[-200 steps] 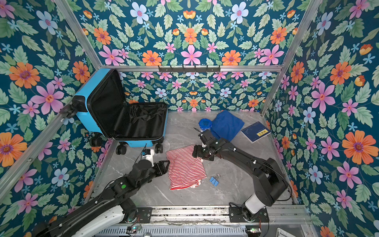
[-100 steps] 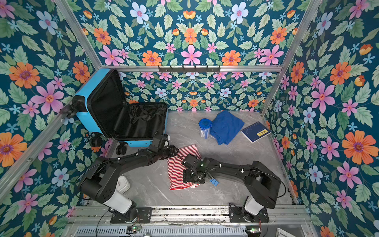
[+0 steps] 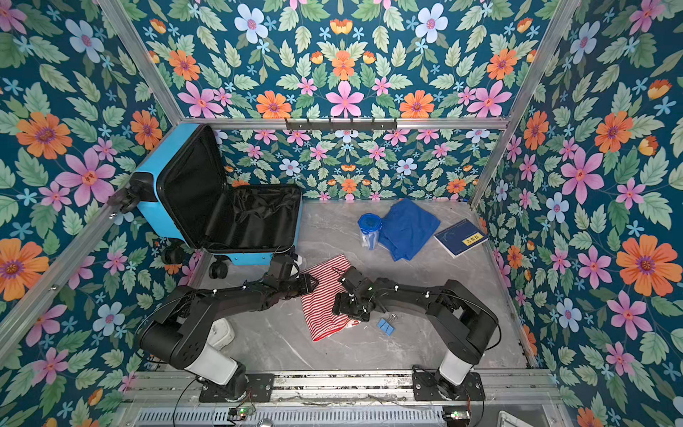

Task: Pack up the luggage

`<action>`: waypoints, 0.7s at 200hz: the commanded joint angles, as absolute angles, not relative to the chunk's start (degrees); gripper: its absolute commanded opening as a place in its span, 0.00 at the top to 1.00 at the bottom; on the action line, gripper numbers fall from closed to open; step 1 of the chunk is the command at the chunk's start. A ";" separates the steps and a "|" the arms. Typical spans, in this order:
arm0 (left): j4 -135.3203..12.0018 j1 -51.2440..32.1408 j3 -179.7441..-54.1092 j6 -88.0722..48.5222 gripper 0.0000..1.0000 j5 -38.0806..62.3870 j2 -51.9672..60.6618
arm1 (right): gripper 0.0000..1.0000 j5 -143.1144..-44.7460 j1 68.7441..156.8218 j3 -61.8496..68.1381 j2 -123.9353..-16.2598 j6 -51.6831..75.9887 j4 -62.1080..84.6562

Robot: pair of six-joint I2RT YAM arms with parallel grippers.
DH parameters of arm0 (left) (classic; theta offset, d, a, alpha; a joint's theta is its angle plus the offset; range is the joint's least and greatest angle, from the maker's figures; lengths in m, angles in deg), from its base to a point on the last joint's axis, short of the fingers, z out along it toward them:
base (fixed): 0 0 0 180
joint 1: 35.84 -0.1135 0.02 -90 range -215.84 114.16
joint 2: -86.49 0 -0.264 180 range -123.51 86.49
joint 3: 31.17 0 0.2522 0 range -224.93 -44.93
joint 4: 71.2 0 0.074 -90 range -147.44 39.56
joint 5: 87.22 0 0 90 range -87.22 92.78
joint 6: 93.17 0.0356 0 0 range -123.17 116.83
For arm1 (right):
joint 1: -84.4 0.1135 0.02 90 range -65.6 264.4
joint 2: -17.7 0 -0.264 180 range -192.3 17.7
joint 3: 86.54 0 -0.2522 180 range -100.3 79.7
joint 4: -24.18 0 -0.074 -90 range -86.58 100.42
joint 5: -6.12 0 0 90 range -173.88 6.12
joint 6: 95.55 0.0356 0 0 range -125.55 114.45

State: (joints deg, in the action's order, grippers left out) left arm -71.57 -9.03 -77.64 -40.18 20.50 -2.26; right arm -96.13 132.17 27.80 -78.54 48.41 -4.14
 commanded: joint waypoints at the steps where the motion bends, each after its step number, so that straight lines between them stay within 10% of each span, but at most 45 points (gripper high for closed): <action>1: -66.83 -9.12 -73.89 -41.75 0.55 19.68 0.21 | 0.22 -92.29 129.81 28.72 -79.06 45.43 -10.84; 140: -47.68 -7.57 -70.98 -39.89 0.17 13.15 34.41 | 0.14 -93.98 121.34 20.63 -79.91 35.37 -15.88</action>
State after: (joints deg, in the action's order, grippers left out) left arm -51.81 -7.42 -66.51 -46.19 17.50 34.90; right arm -95.56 121.35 21.33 -81.19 37.19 -11.07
